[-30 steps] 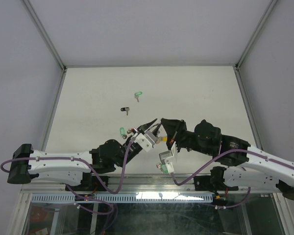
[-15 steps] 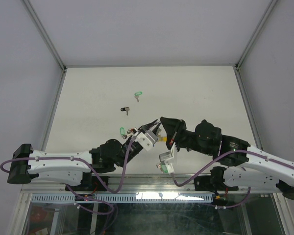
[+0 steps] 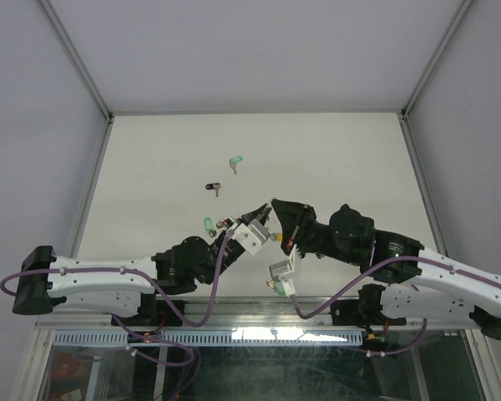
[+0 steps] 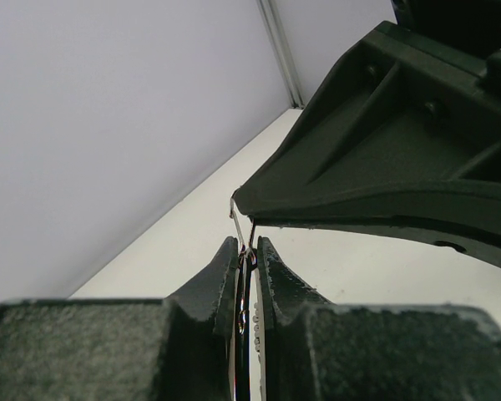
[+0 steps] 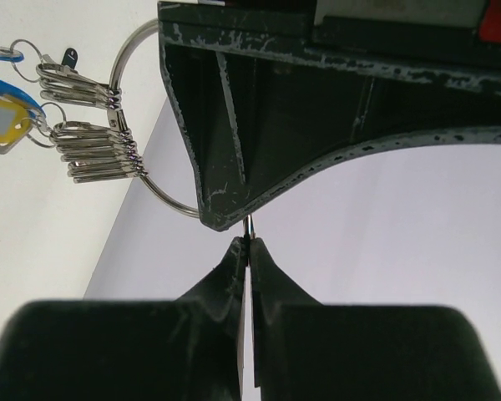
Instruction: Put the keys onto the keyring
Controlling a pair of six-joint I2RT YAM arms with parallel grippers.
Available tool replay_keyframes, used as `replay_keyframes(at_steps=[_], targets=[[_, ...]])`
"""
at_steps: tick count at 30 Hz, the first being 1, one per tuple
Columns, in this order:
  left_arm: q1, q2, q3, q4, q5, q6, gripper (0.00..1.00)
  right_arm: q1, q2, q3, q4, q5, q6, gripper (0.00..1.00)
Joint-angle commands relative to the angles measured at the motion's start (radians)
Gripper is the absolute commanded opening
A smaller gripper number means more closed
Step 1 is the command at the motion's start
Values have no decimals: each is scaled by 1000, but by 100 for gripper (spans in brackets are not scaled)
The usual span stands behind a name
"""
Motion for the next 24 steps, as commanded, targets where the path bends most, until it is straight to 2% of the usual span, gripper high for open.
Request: replay_keyframes(at_steps=[1, 8, 9, 10, 14, 17, 21, 24], targets=[[14, -5, 54, 28, -32, -14, 0, 14, -12, 52, 77, -2, 1, 1], [14, -11, 50, 58, -40, 3, 0, 14, -38, 25, 105, 25, 48, 30], [14, -12, 48, 64, -44, 6, 0, 14, -45, 19, 112, 33, 57, 41], [14, -13, 45, 68, -47, 7, 0, 15, -55, 11, 120, 40, 72, 46], [14, -20, 28, 100, -56, 33, 0, 14, -103, -17, 138, 71, 194, 50], [14, -33, -6, 158, -55, 76, 0, 14, -133, -21, 209, 100, 505, 50], [14, -42, -29, 199, -26, 132, 0, 13, -107, 98, 220, 174, 1158, 48], [14, -40, -37, 220, -13, 161, 0, 10, -45, 182, 174, 286, 1499, 50]])
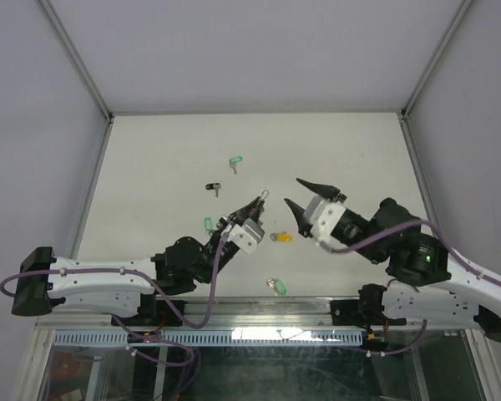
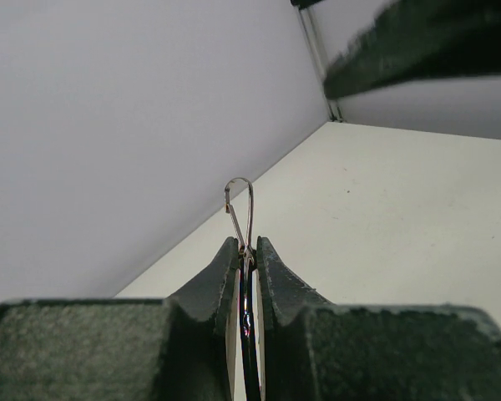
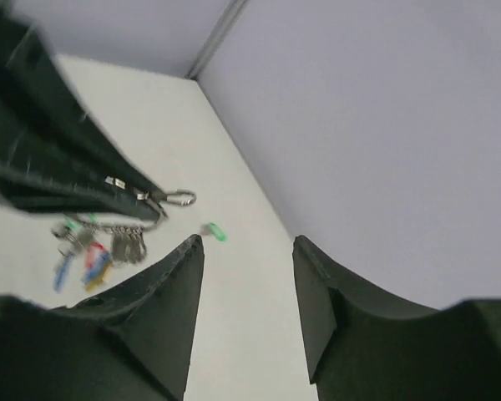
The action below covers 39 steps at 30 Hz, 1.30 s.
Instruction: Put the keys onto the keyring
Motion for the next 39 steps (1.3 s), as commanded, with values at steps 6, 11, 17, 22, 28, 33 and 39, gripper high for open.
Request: replay_keyframes(at_steps=[6, 11, 17, 22, 28, 33, 39], targets=[[7, -25, 0, 121, 52, 77, 0, -74, 170, 252, -42, 118, 1032, 50], [7, -23, -1, 115, 53, 109, 0, -244, 233, 348, -126, -123, 1299, 50], [7, -12, 8, 132, 57, 160, 0, -366, 226, 304, -139, -260, 1536, 48], [8, -4, 11, 136, 63, 168, 0, -399, 209, 232, -70, -367, 1652, 47], [8, 3, 18, 136, 66, 168, 0, -403, 216, 192, -44, -410, 1697, 46], [7, 7, 17, 134, 70, 162, 0, -403, 232, 179, -22, -449, 1710, 43], [7, 9, 16, 130, 74, 158, 0, -403, 233, 166, -15, -447, 1711, 24]])
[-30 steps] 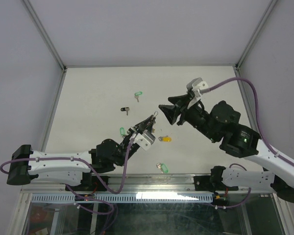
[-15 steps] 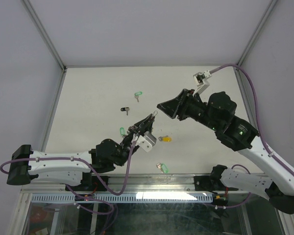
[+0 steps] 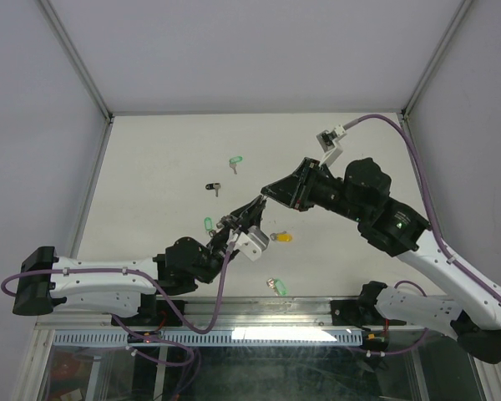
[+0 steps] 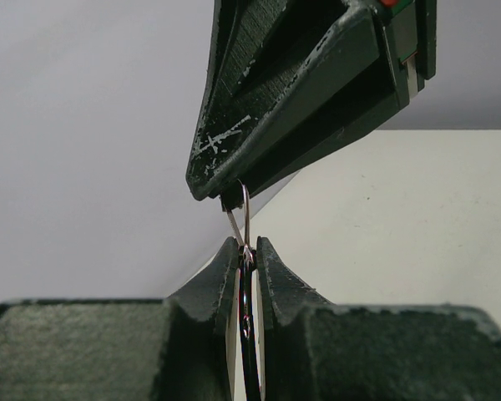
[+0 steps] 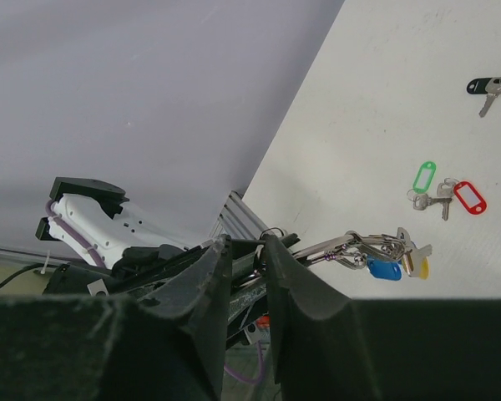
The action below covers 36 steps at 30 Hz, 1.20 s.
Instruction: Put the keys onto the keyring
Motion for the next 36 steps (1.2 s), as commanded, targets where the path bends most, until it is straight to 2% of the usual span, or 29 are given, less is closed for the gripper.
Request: replay_keyframes(at_steps=[1, 9, 13, 15, 19, 24, 29, 36], targets=[[7, -5, 26, 63, 23, 3, 0, -6, -3, -3, 65, -21, 11, 24], [7, -6, 28, 63, 10, 3, 0, -8, 16, 2, 35, -39, -10, 24], [7, -9, 31, 64, -4, -9, 0, -8, 14, 3, 46, -42, -39, 0], [7, -14, 33, 66, -12, -27, 1, -8, -4, -12, 85, -38, -74, 0], [7, -36, 44, 39, 4, -112, 19, -8, -65, -68, 197, -33, -169, 0], [7, -56, 53, 1, 40, -218, 33, -8, -123, -116, 335, -65, -291, 0], [6, -55, 63, -11, 72, -273, 40, -9, -135, -145, 421, -108, -350, 0], [6, -49, 85, -16, 98, -311, 43, -8, -141, -156, 440, -124, -420, 0]])
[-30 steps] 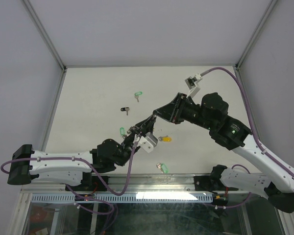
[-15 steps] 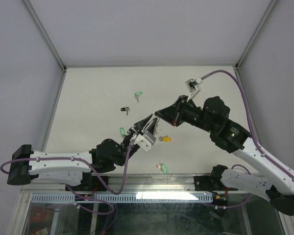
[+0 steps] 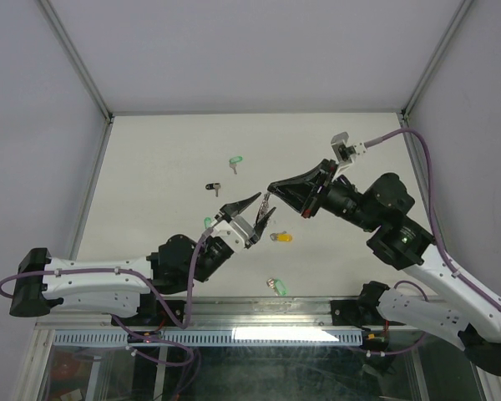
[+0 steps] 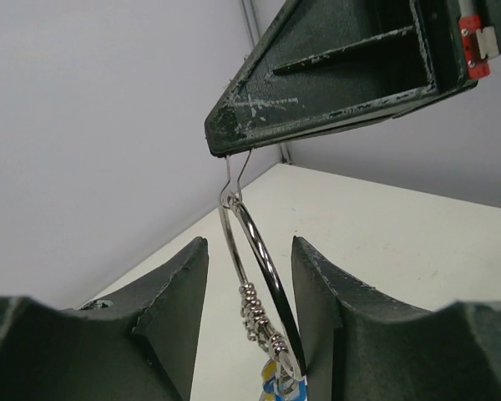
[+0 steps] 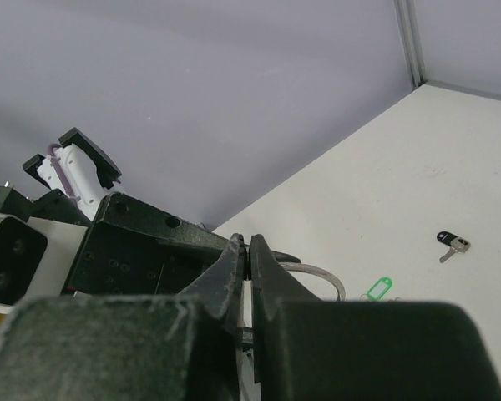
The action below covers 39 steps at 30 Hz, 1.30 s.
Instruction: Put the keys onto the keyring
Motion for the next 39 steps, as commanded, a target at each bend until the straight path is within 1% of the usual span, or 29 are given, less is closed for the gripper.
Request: replay_keyframes(at_steps=[1, 8, 13, 16, 24, 33, 39], targets=[[6, -10, 60, 22, 35, -54, 43, -1, -19, -2, 106, -25, -89, 0], [6, -11, 69, 21, 17, -25, 42, 0, -32, -15, 73, -8, -158, 0], [6, 8, 79, 9, 2, 44, 34, 0, -31, -11, 61, -10, -164, 0], [6, 30, 91, -2, -12, 89, 31, -1, -29, -6, 54, -11, -168, 0], [4, 59, 105, 18, -22, 169, 30, -1, -24, -5, 22, -3, -182, 0], [4, 50, 105, 33, -28, 190, 30, 0, -18, -1, 5, 13, -196, 0], [3, 52, 107, 33, -25, 193, 24, 0, -10, -4, 9, 5, -188, 0]])
